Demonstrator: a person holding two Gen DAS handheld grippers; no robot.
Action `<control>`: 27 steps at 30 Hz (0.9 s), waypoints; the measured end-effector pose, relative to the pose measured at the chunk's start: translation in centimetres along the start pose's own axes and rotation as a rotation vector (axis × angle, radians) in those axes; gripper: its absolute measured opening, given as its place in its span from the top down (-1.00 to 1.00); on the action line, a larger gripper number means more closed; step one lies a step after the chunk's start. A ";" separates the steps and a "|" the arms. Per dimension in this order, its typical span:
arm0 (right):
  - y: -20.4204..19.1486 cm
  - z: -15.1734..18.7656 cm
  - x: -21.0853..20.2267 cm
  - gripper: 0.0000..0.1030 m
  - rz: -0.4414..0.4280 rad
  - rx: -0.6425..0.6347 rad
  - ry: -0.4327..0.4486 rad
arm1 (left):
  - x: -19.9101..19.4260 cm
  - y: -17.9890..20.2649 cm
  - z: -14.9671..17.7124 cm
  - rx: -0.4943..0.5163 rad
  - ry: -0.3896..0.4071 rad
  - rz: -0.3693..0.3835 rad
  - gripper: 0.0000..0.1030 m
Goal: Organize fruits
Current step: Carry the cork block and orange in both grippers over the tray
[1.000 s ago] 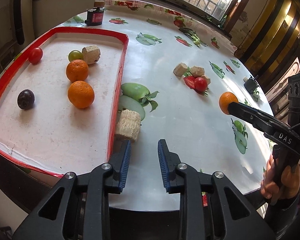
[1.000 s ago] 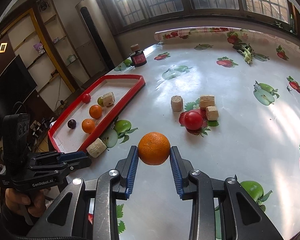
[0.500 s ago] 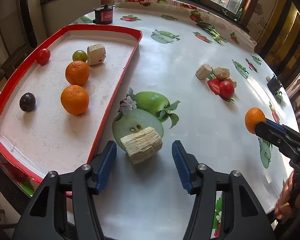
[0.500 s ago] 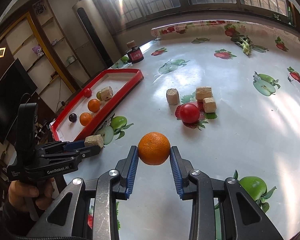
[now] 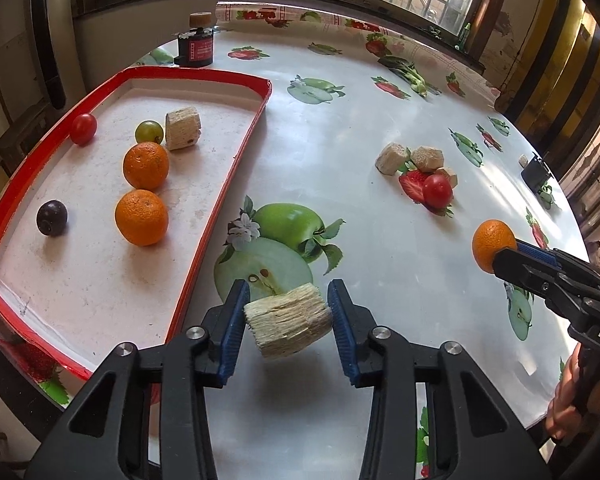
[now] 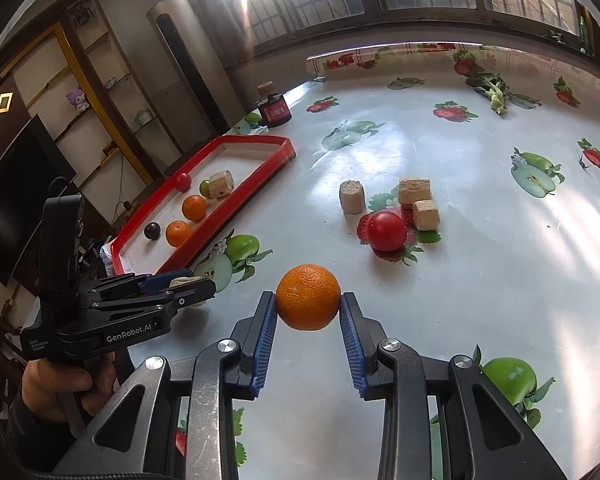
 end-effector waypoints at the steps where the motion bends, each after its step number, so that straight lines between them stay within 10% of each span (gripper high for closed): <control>1: -0.2 -0.1 0.0 0.36 -0.002 -0.005 0.001 | -0.4 0.0 -0.1 0.001 0.006 0.004 0.26; 27: -10.3 -2.3 1.8 0.36 -0.096 -0.162 -0.006 | -9.2 -8.9 -0.5 -0.122 0.162 -0.066 0.26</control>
Point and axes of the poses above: each gripper's, at about its wrist camera, not at the fingertips, and x roughly the way its jaws point, y to its right, z to its underside, the point moved 6 cm from there along x, roughly the way its jaws point, and after that the axes turned 12 degrees about z, right-handed, at the moved point
